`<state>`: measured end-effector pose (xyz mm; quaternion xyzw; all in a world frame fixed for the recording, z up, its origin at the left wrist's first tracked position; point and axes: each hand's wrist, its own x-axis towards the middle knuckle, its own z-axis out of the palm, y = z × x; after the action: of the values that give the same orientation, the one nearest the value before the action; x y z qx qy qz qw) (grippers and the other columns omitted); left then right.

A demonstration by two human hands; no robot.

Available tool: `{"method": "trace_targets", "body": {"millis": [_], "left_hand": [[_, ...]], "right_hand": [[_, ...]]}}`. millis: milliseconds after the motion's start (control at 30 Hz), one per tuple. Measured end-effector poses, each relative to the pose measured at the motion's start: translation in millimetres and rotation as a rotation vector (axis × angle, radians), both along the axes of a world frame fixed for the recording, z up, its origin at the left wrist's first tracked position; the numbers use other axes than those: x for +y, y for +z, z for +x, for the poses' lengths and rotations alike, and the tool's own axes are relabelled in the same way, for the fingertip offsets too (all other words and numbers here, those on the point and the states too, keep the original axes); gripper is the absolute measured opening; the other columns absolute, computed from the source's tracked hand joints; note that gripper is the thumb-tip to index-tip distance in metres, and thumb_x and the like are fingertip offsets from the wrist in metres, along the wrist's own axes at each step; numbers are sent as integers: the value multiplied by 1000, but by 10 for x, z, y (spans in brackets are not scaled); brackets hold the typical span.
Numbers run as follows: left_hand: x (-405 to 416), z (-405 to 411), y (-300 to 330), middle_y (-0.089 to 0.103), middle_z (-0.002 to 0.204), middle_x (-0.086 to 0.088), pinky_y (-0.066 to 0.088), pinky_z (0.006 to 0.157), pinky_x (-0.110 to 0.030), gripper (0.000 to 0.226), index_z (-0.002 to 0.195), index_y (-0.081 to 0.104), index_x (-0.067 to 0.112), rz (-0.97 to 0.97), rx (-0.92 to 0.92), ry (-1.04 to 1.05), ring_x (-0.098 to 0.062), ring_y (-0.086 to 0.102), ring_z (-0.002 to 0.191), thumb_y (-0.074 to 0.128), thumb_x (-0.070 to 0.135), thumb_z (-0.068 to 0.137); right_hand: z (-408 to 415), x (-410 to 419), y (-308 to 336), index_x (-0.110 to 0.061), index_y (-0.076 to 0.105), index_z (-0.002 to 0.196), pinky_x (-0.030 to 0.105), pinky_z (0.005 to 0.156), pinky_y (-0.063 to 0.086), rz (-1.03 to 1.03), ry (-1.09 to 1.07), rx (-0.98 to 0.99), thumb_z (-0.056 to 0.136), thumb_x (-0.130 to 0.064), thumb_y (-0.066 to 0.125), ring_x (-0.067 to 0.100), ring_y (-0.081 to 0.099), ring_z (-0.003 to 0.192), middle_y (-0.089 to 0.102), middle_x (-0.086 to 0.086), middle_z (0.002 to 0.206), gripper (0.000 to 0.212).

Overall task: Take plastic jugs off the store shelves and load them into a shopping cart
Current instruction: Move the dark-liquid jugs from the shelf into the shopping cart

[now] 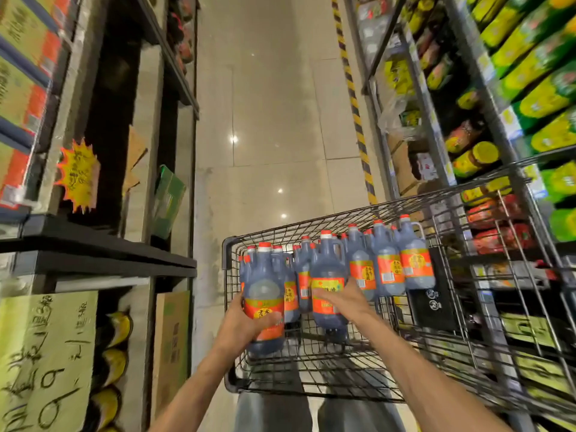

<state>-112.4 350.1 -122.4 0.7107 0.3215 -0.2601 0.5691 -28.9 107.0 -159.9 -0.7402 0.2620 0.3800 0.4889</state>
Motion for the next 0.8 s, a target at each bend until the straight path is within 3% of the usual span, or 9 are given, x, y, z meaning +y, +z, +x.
{"method": "trace_targets", "body": {"millis": [67,133,167,267,367,533,633,733,800], "left_hand": [[-83,85,81,72,108,4,57,71,-21,84,125,51,27,19,-21,-74,-7,72,90,98,40,56],[-203,190,173,70,108,4,58,71,-19,79,125,49,25,25,-71,-142,-5,70,91,97,34,63],[-271,238,211,70,108,5,58,70,-19,78,124,49,24,26,-97,-175,-5,68,91,97,34,63],[-495,360,370,65,108,9,52,67,-14,80,128,46,25,34,-154,-272,-2,65,92,95,34,65],[-786,434,510,70,114,4,55,75,-19,80,127,50,25,13,-210,-376,-3,69,92,97,33,63],[-1514,405,911,63,99,8,50,60,-10,75,123,48,14,-32,-328,-474,8,62,73,94,1,65],[-1969,251,1094,63,108,10,51,67,-12,94,126,44,25,-77,-425,-575,1,64,91,101,25,50],[-2453,16,1340,62,101,15,48,63,-5,84,123,46,21,-101,-480,-641,0,62,85,99,12,58],[-2773,-172,1483,67,101,12,50,64,-8,80,118,51,23,-137,-507,-695,-3,70,84,100,19,55]], "right_hand": [[-107,-121,210,-31,54,106,13,68,52,54,-8,-39,74,-30,93,-2,64,87,68,-13,97,50],[-216,-272,313,-28,54,126,27,82,60,73,-34,-95,57,-56,97,3,71,96,73,-9,110,86],[-269,-375,357,-26,54,131,31,85,61,95,-66,-121,52,-57,98,3,72,96,75,-10,110,96],[-450,-638,645,-14,54,132,15,68,56,115,-189,-180,74,-11,92,-7,72,80,77,-19,88,69],[-668,-928,930,-15,59,114,13,64,54,150,-302,-256,80,9,81,-6,72,73,77,-18,79,47],[-1118,-1549,1311,-14,49,130,23,80,58,93,-399,-367,59,-26,99,9,72,97,72,4,118,88],[-1465,-1881,1574,-17,51,130,38,88,62,74,-488,-464,54,-35,102,17,73,101,73,6,118,93],[-1923,-2238,1768,-18,50,134,52,94,58,59,-575,-542,45,-46,100,24,72,110,73,7,122,105],[-2240,-2472,1927,-24,51,134,57,93,58,28,-620,-568,46,-56,98,24,73,109,73,1,123,104]]}}
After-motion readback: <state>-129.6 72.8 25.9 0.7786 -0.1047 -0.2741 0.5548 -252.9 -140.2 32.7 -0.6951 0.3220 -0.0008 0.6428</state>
